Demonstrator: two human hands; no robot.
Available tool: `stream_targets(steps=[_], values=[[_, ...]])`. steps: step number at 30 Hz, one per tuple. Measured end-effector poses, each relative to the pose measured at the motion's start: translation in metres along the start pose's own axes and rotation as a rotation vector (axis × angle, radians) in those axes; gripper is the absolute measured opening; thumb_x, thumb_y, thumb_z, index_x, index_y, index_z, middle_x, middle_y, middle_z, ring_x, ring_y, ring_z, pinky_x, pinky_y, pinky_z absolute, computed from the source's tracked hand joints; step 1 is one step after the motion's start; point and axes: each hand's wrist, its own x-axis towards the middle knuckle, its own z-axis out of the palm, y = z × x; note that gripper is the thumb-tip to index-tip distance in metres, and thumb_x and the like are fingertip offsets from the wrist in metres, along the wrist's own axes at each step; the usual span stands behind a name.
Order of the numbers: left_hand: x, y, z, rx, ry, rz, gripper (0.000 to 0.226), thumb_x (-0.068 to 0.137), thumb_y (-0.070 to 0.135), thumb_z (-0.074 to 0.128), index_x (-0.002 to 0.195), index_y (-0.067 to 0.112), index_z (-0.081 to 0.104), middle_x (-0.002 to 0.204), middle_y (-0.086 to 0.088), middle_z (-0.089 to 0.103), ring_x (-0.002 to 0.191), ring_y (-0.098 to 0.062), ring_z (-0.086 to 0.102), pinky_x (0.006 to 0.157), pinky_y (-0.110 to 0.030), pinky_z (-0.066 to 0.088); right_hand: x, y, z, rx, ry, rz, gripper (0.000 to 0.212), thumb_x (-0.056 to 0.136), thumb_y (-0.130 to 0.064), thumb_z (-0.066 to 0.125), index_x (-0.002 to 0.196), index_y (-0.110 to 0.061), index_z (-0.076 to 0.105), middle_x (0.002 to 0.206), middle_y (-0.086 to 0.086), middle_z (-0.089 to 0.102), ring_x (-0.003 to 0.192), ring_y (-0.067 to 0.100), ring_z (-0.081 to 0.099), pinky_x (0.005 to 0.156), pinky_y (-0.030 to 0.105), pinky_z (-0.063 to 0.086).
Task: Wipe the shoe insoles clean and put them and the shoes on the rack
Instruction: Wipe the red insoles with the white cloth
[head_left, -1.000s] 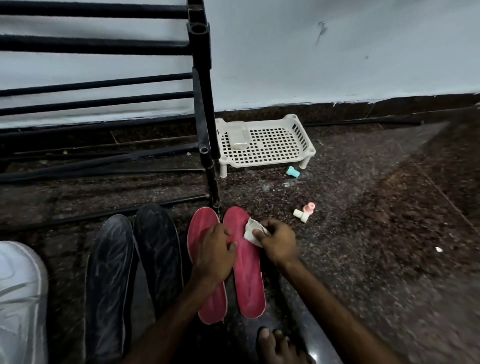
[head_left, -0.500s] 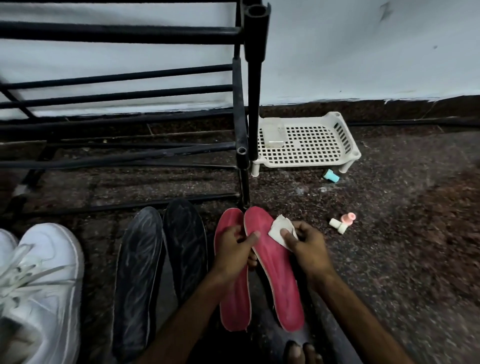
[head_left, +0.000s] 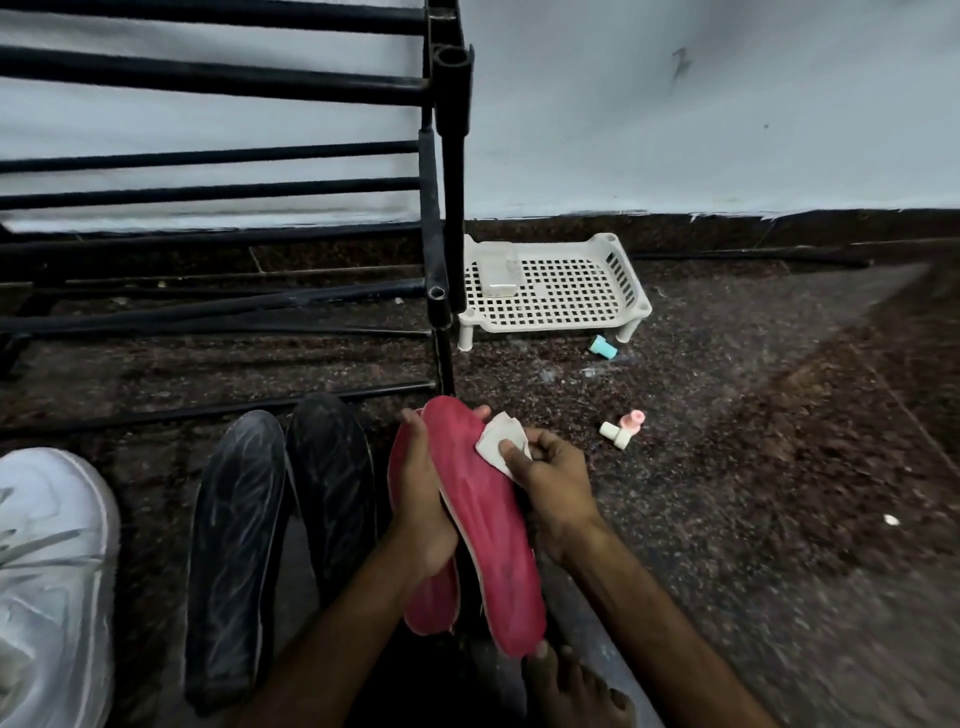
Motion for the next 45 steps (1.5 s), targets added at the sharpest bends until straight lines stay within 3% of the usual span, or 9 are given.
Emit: stream_targets(steps=[5,13,18,23,26,29,32,39,45], values=[[0.001,-0.007,0.003,-0.036,0.004,-0.045,0.09,0.085,0.077,0.024,0.135,0.009,0.054,0.136,-0.015,0.059,0.126,-0.034,0.054,0.107,-0.056,0.038,0.008,-0.013,-0.028,-0.083,0.194,-0.201,0.012,0.089,-0.004,0.065,0.094,-0.015,0.066,0.089,0.009,0.073,0.075,0.021,0.067,0.073,0.041,0.056],[0.0,-0.024,0.008,-0.064,-0.081,-0.145,0.085,0.09,0.071,0.02,0.108,0.009,0.075,0.11,-0.017,0.072,0.097,-0.026,0.072,0.078,-0.037,0.06,0.0,-0.032,-0.013,-0.834,0.096,-0.849,0.023,0.088,-0.003,0.064,0.107,-0.013,0.072,0.102,-0.003,0.069,0.093,0.007,0.062,0.085,0.014,0.046],[0.005,-0.027,0.011,-0.112,0.033,-0.113,0.081,0.082,0.063,0.041,0.141,0.008,0.049,0.145,-0.017,0.048,0.135,-0.029,0.045,0.118,-0.041,0.027,0.001,-0.01,-0.005,-1.252,-0.044,-0.95,0.035,0.087,-0.011,0.062,0.122,-0.015,0.063,0.117,0.005,0.06,0.101,0.024,0.057,0.069,0.04,0.056],[0.012,-0.026,0.0,-0.097,-0.001,-0.157,0.074,0.084,0.073,0.032,0.103,0.018,0.078,0.119,-0.011,0.067,0.109,-0.022,0.063,0.102,-0.031,0.041,-0.007,0.004,-0.014,-1.109,-0.08,-0.873,0.033,0.095,-0.031,0.057,0.124,-0.017,0.064,0.124,0.003,0.059,0.105,0.02,0.057,0.076,0.039,0.056],[0.01,-0.024,0.003,-0.075,-0.013,-0.226,0.077,0.081,0.078,0.029,0.099,0.023,0.08,0.126,-0.008,0.063,0.13,-0.023,0.048,0.111,-0.03,0.032,-0.02,0.014,-0.017,-1.002,-0.078,-0.828,0.037,0.093,-0.042,0.052,0.116,-0.018,0.069,0.119,-0.001,0.061,0.104,0.014,0.058,0.082,0.034,0.054],[-0.001,-0.029,0.011,-0.149,-0.072,-0.22,0.07,0.075,0.067,0.064,0.128,0.021,0.066,0.144,-0.012,0.051,0.137,-0.023,0.043,0.119,-0.031,0.025,-0.023,0.015,-0.015,-0.89,-0.005,-0.872,0.018,0.092,-0.023,0.064,0.103,-0.014,0.074,0.108,-0.002,0.065,0.098,0.014,0.061,0.086,0.034,0.052],[-0.002,-0.041,0.01,-0.369,-0.087,-0.136,0.078,0.044,0.019,0.099,0.112,-0.003,0.067,0.112,-0.015,0.068,0.099,-0.023,0.07,0.082,-0.029,0.059,-0.015,0.004,-0.007,-0.894,-0.029,-0.875,0.013,0.091,-0.011,0.065,0.102,-0.013,0.072,0.107,-0.003,0.065,0.1,0.013,0.059,0.09,0.023,0.047],[0.0,-0.026,0.0,-0.09,-0.023,-0.181,0.068,0.089,0.069,0.028,0.138,0.03,0.052,0.131,-0.011,0.062,0.117,-0.023,0.062,0.103,-0.038,0.047,-0.015,0.011,-0.015,-0.859,-0.056,-0.805,0.015,0.089,-0.009,0.066,0.101,-0.016,0.073,0.103,-0.008,0.065,0.094,0.006,0.062,0.084,0.028,0.052],[-0.001,-0.03,0.01,-0.112,0.026,-0.167,0.068,0.083,0.064,0.042,0.119,0.015,0.071,0.139,-0.01,0.054,0.129,-0.018,0.05,0.107,-0.027,0.039,-0.017,-0.001,-0.005,-0.903,-0.055,-0.91,0.016,0.087,-0.006,0.066,0.1,-0.014,0.072,0.1,0.0,0.066,0.093,0.015,0.06,0.079,0.028,0.049]])
